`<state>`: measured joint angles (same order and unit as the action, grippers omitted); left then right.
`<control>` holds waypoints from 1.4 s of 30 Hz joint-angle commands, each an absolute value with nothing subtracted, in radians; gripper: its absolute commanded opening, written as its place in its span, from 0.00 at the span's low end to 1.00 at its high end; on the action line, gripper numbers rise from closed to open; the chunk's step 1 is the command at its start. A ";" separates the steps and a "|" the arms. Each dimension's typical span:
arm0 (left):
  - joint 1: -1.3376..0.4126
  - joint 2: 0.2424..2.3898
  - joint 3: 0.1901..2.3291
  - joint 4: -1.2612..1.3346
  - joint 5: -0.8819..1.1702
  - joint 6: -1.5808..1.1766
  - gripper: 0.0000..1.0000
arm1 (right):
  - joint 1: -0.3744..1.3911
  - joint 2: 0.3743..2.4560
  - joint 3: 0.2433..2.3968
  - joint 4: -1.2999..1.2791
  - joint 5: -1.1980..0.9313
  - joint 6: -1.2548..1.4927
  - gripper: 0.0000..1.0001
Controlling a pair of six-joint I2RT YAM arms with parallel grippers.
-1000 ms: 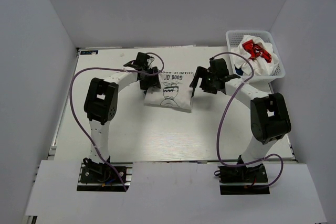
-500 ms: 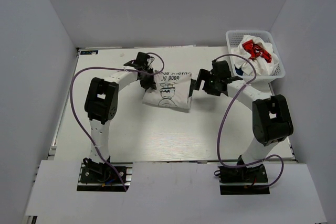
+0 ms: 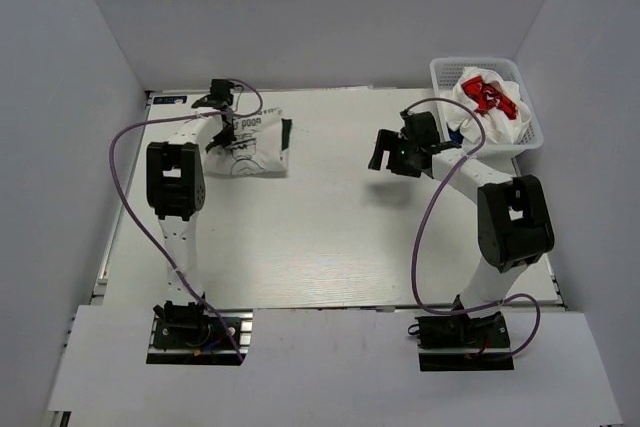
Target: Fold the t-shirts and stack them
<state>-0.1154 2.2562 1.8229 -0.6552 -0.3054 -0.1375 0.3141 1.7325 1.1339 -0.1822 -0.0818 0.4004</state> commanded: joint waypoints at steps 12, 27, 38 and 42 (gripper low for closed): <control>0.139 2.511 2.213 -0.476 -0.522 0.202 0.00 | 0.308 1.804 1.252 -0.167 -0.123 0.354 0.90; 0.163 2.433 2.290 -0.321 -0.510 0.198 1.00 | 0.314 1.761 1.243 -0.160 -0.163 0.339 0.90; 0.124 1.902 1.851 -0.465 0.075 -0.217 1.00 | 0.321 1.320 0.879 -0.101 -0.189 0.400 0.90; -0.017 1.547 1.429 -0.299 0.173 -0.363 1.00 | 0.322 1.163 0.755 -0.115 -0.167 0.422 0.90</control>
